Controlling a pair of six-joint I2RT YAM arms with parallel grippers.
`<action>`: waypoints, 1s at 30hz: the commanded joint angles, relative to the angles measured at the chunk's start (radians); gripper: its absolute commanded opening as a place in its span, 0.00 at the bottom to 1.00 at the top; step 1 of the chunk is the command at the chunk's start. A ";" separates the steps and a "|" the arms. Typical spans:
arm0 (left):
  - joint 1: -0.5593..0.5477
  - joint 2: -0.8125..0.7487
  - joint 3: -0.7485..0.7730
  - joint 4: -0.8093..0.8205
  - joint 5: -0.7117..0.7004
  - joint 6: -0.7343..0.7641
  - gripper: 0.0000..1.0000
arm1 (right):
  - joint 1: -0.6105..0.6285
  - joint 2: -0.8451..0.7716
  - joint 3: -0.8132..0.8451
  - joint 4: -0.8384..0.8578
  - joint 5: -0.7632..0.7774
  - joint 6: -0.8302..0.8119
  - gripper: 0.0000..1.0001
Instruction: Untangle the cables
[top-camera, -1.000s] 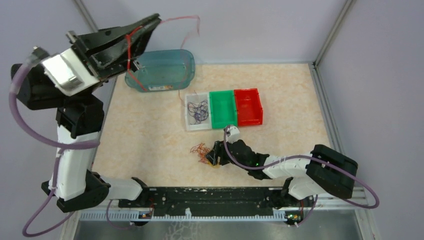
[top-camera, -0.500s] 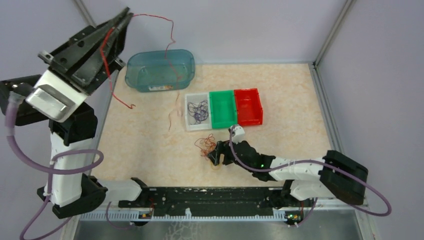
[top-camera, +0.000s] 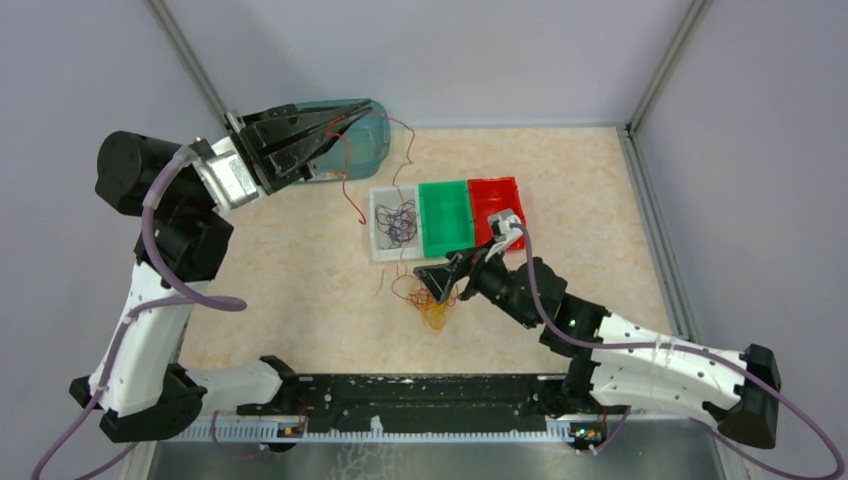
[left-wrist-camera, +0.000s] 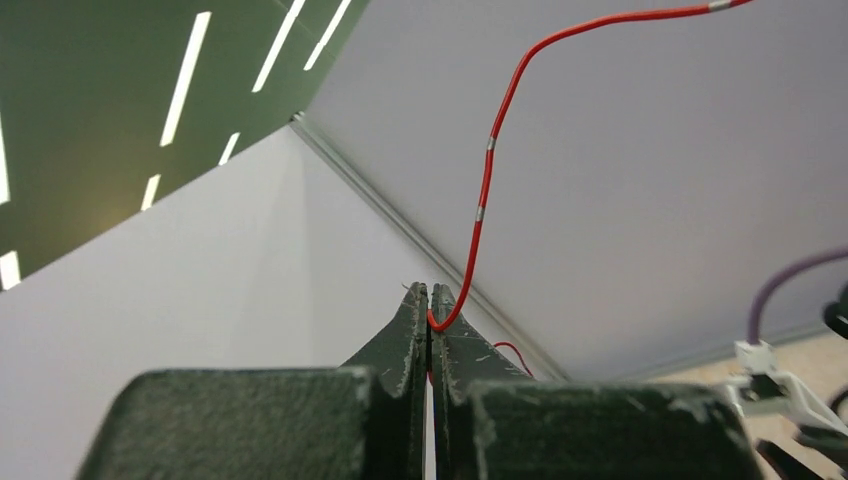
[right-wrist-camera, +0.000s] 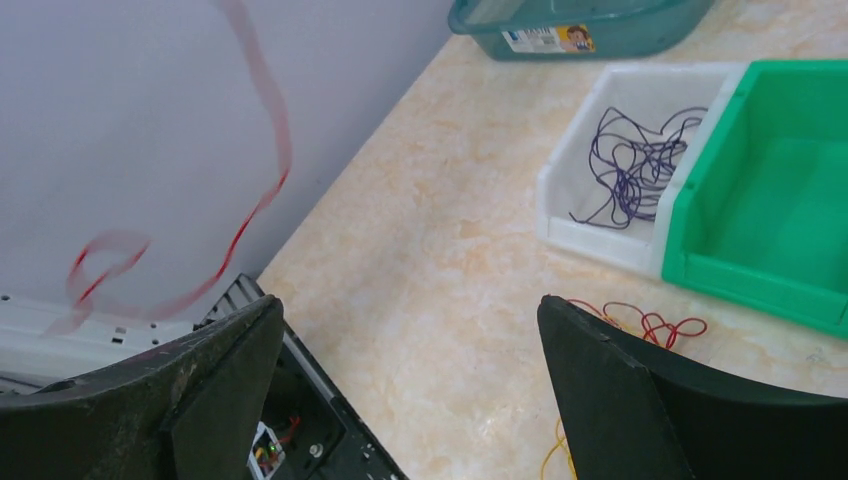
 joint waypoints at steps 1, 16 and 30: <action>-0.004 -0.041 -0.022 -0.106 0.085 -0.039 0.00 | 0.007 -0.066 0.084 -0.053 0.001 -0.088 0.99; -0.004 -0.118 -0.187 -0.171 0.109 -0.117 0.00 | 0.007 0.046 0.263 0.043 -0.308 -0.157 0.77; -0.004 -0.134 -0.197 -0.171 0.119 -0.139 0.00 | 0.007 0.121 0.366 -0.119 -0.012 -0.194 0.62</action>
